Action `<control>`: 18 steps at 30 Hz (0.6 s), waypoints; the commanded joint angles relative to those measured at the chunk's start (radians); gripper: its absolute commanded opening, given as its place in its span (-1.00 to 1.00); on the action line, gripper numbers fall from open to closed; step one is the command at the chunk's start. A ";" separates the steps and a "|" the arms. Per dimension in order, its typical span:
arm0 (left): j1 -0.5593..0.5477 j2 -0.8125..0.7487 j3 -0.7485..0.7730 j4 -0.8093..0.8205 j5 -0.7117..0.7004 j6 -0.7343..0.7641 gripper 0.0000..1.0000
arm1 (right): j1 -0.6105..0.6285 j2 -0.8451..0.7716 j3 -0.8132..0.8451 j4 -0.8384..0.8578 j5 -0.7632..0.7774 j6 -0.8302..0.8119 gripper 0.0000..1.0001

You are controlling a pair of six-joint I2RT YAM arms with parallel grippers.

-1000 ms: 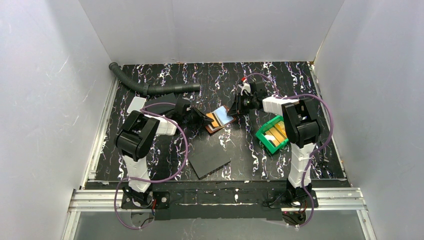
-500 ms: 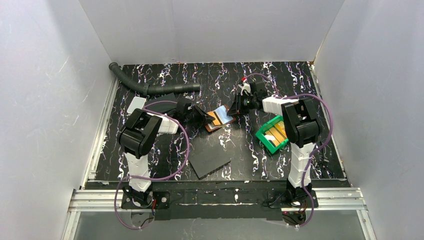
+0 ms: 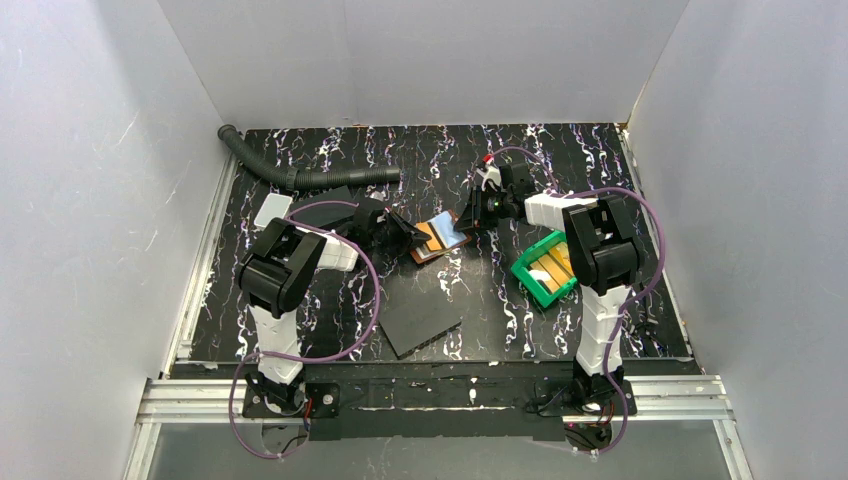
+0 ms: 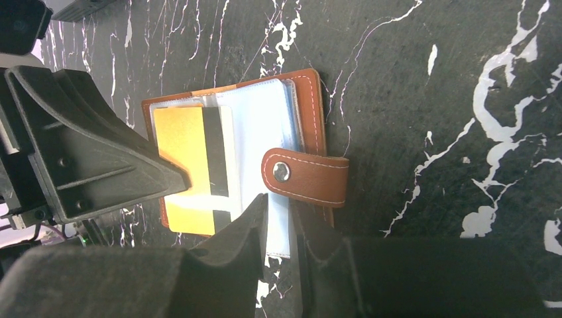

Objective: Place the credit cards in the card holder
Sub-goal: Insert the credit card into the card holder.

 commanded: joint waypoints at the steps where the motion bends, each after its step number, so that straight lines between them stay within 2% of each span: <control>1: -0.010 -0.013 -0.034 0.032 -0.043 -0.021 -1.00 | 0.010 0.024 0.008 0.001 0.009 -0.013 -0.48; 12: -0.022 0.025 -0.099 0.216 -0.079 -0.162 -1.00 | 0.014 0.021 0.005 0.001 0.009 -0.012 -0.48; 18: -0.036 0.038 -0.124 0.279 -0.104 -0.186 -1.00 | 0.015 0.021 0.007 0.004 0.007 -0.008 -0.49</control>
